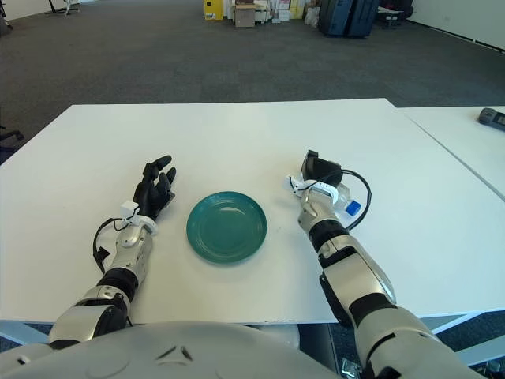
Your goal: Put the bottle into the plate.
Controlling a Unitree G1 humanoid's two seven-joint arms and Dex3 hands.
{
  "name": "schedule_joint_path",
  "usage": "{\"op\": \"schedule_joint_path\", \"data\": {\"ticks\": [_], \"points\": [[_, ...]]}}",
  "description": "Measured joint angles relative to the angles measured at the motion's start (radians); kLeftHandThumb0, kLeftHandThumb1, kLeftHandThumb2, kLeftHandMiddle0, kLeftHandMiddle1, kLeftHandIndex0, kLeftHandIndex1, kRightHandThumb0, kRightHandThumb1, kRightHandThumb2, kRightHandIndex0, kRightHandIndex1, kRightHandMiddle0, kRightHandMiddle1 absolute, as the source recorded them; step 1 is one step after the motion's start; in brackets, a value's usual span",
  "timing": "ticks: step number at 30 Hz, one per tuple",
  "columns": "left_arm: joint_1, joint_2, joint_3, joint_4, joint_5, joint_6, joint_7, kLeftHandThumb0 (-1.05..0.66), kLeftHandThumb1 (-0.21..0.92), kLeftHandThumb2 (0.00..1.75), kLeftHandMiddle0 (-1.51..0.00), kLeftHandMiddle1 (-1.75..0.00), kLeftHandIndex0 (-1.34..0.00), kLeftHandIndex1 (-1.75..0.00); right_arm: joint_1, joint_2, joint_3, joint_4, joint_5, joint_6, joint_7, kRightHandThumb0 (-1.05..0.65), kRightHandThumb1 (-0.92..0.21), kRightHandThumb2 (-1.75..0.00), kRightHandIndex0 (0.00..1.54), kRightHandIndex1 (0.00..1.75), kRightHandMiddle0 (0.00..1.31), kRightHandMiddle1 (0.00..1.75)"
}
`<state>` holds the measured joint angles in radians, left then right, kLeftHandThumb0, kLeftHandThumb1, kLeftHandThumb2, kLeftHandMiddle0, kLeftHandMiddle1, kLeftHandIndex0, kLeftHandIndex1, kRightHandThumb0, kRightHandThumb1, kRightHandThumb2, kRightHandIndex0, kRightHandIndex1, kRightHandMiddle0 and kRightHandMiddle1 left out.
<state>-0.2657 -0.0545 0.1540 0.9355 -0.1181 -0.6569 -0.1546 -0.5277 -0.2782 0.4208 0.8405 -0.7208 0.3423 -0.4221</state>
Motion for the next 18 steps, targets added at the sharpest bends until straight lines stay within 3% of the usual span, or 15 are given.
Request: {"op": "schedule_joint_path", "data": {"ticks": [9, 18], "points": [[-0.005, 0.0, 0.004, -0.002, 0.0, -0.002, -0.001, -0.82, 0.92, 0.98, -0.45, -0.02, -0.03, -1.03, 0.142, -0.029, 0.008, -0.338, -0.015, 0.03, 0.079, 0.0, 0.0, -1.66, 0.86, 1.68, 0.63, 1.75], [-0.007, 0.0, 0.005, 0.004, 0.0, -0.002, -0.001, -0.82, 0.92, 0.98, -0.45, -0.02, -0.01, -1.03, 0.221, -0.051, 0.01, -0.64, -0.043, 0.026, 0.171, 0.0, -0.01, -1.66, 0.85, 1.71, 0.61, 1.75]]}}
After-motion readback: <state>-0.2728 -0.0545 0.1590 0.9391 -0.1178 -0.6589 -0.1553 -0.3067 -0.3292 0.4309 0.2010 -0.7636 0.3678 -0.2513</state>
